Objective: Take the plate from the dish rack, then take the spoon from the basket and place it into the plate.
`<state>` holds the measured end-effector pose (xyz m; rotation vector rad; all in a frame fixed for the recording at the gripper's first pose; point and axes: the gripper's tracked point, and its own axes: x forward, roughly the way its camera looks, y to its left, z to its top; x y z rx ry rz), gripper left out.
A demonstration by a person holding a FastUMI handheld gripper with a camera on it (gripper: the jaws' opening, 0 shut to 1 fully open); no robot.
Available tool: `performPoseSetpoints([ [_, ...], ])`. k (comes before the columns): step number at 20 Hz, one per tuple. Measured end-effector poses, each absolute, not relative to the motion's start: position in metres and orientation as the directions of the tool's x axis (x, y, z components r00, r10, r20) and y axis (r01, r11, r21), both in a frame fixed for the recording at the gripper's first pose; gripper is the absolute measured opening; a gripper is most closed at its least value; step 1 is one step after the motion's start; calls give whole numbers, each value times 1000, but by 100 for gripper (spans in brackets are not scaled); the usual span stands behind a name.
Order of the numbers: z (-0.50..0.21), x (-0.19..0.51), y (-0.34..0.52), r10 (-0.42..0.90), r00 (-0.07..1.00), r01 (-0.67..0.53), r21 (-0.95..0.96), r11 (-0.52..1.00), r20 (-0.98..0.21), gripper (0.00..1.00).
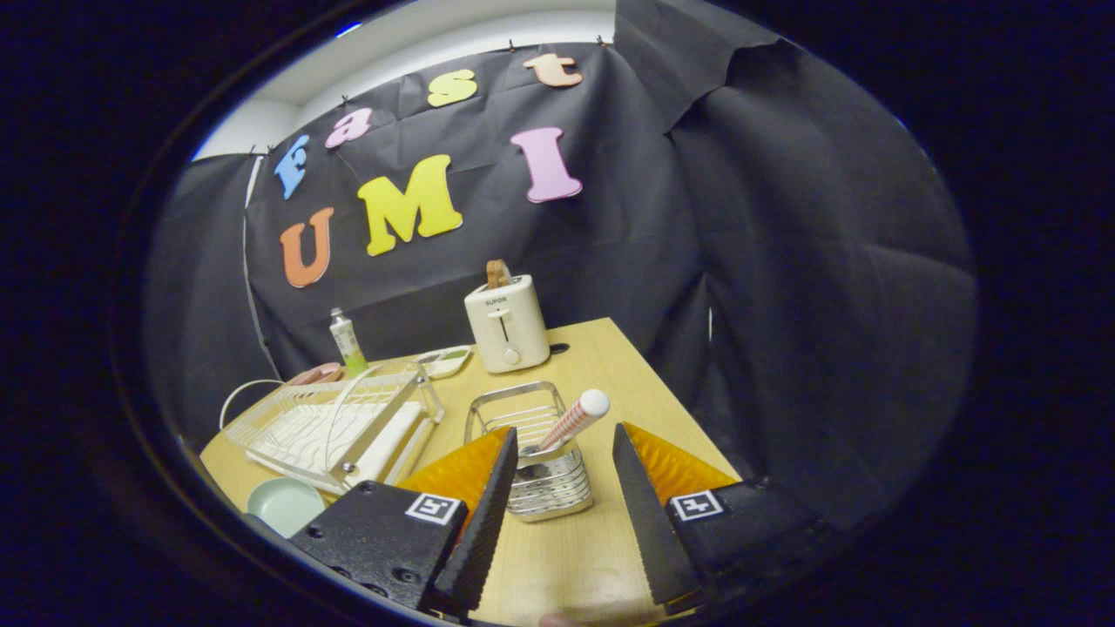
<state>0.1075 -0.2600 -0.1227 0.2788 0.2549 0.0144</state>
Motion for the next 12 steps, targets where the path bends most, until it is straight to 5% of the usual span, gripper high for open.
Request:
performPoseSetpoints([
  [5,-121,120,-260,70,962,16,312,950,-263,43],
  [6,-117,123,-260,72,964,12,314,949,-255,30],
  [12,-104,124,-245,95,960,-34,226,974,-264,15],
])
